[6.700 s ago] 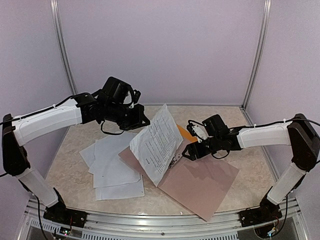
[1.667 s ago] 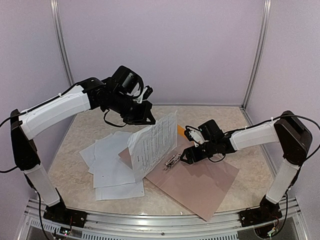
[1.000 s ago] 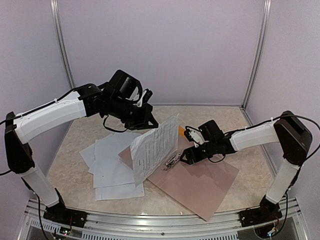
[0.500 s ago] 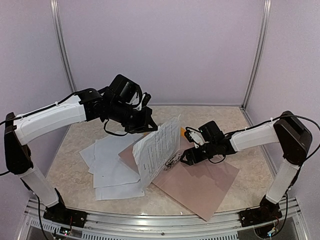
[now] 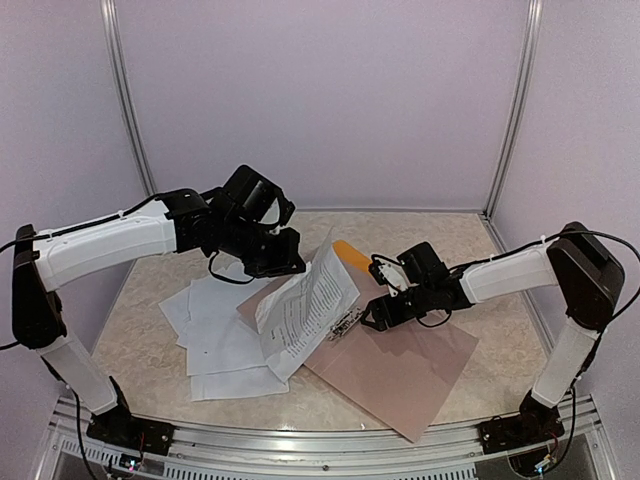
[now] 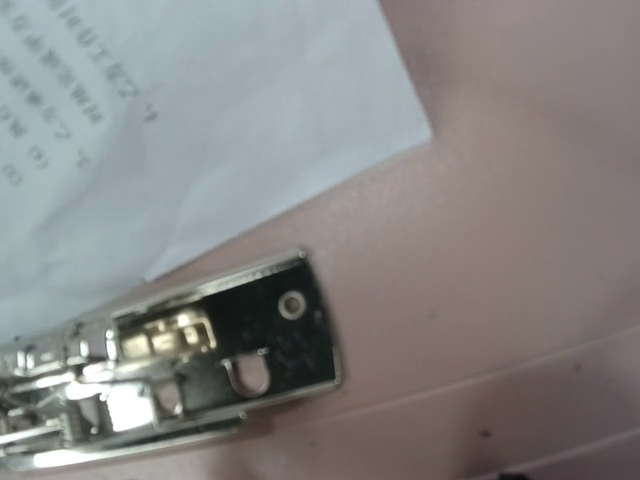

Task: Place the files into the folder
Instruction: Place the file on the spring clip of the folder.

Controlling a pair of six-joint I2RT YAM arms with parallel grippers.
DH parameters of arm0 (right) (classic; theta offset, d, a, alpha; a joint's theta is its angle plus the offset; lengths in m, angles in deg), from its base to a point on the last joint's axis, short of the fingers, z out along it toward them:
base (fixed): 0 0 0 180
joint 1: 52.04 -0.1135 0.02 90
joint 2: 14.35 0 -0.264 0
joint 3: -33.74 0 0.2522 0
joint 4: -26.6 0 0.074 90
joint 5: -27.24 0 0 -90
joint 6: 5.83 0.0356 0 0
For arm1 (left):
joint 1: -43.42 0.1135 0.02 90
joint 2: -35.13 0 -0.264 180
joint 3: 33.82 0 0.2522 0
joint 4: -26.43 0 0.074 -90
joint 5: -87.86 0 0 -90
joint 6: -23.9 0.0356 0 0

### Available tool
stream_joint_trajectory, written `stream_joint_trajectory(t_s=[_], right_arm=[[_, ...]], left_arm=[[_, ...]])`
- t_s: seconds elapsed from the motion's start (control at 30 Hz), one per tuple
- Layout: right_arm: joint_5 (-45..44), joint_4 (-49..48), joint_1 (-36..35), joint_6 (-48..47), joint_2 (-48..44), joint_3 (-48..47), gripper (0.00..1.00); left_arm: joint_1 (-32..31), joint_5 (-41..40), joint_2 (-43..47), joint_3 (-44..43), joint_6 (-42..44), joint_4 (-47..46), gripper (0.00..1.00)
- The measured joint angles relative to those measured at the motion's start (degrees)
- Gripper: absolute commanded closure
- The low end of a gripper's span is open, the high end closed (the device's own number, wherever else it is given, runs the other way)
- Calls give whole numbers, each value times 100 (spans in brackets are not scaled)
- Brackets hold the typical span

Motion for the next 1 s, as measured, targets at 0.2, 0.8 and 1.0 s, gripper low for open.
stream_joint_trajectory(t_s=[0.2,0.8,1.0], right_arm=[[4,0,0,0,0,0,26],[9,-59,0,0,44,0,26],[9,-59,0,0,44,0,26]], left_arm=[[7,-57,0,120,-39,22,100],[42,-208,293,302,-319,118,100],[127,-195,293,236,-273,111,100]])
